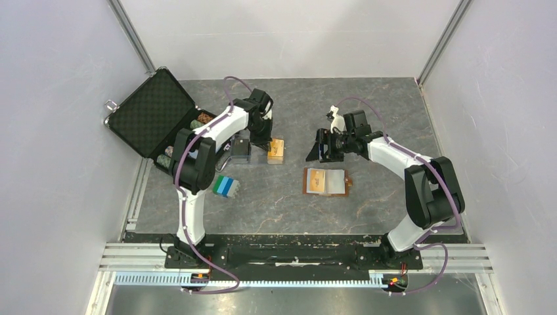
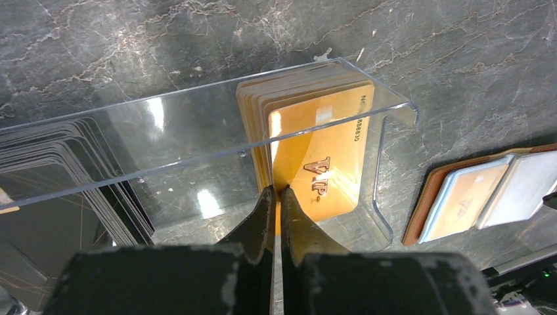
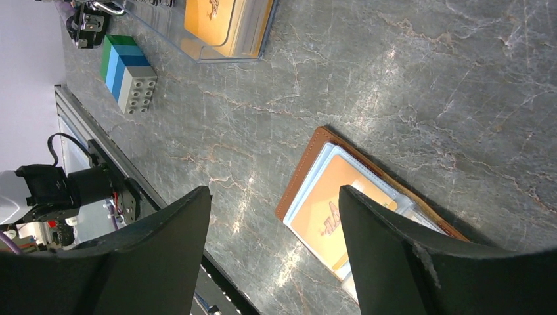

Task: Put the credit cards into the card holder
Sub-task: Pick up the credit card from the storage box.

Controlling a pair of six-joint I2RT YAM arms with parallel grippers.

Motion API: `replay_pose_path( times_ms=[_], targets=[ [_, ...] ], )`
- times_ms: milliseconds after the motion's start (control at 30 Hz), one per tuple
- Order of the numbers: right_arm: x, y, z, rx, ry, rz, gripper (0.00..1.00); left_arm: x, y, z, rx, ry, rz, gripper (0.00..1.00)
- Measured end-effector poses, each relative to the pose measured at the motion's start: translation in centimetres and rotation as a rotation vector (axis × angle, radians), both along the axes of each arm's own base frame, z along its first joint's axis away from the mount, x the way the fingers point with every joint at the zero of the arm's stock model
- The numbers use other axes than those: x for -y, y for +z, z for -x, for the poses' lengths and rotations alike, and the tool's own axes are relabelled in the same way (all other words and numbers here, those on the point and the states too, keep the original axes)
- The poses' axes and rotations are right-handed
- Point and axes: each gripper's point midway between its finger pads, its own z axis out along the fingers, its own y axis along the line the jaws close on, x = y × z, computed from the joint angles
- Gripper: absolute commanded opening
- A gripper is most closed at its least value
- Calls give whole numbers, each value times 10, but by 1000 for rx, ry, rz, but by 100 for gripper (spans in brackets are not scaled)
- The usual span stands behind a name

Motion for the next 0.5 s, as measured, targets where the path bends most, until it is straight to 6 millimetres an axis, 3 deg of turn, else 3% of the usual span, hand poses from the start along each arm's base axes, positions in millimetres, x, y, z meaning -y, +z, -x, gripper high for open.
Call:
replay_pose_path(
  times_ms=[500],
  targets=[
    [1,-1,0,8,9,8,74,11,23,4,25,-27,61,2]
  ],
)
